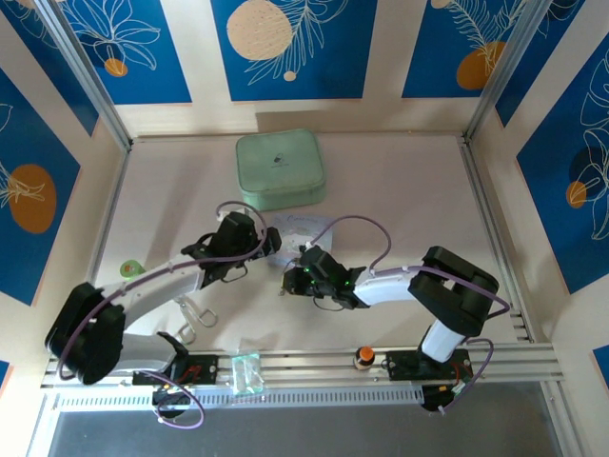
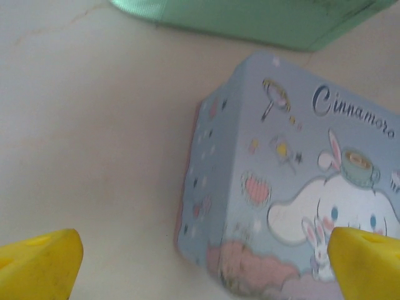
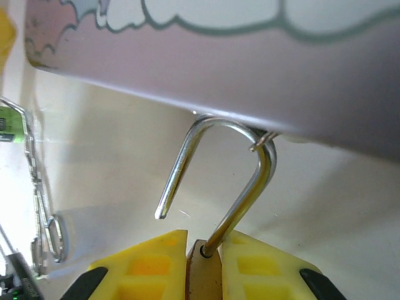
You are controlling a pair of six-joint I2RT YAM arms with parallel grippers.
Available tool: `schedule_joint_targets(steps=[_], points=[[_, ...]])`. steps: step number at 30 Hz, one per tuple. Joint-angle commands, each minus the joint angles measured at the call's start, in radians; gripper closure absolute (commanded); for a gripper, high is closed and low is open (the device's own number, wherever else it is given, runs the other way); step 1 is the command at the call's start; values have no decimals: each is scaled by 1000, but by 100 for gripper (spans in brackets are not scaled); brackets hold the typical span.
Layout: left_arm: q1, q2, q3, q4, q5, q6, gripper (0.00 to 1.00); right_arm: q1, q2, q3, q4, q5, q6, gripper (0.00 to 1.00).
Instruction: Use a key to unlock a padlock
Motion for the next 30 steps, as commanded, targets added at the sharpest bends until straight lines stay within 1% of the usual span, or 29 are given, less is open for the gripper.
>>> schedule_joint_targets(steps=[1, 4, 8, 12, 15, 17, 18, 20, 25, 30], points=[[14, 65, 51, 88, -40, 99, 0, -29, 53, -83, -73, -77, 135, 87], [15, 113, 70, 106, -59, 134, 3, -30, 56, -83, -81, -74, 129, 87], [14, 154, 82, 105, -48, 152, 2, -31, 62, -77, -102, -62, 117, 87], [14, 203, 107, 68, -49, 164, 4, -35, 66, -69, -136, -48, 107, 87], [15, 236, 108, 72, -46, 167, 13, -36, 74, -65, -144, -41, 106, 87], [14, 245, 95, 89, -44, 163, 24, -36, 80, -66, -143, -31, 109, 87], [14, 247, 91, 89, -44, 160, 26, -36, 84, -66, -143, -26, 110, 87], [13, 252, 80, 93, -31, 151, 37, -34, 86, -74, -132, -6, 121, 87], [11, 258, 29, 114, -10, 126, 41, -30, 95, -93, -96, 31, 144, 87], [4, 250, -21, 117, 16, 95, 44, -16, 105, -97, -105, 92, 146, 87]])
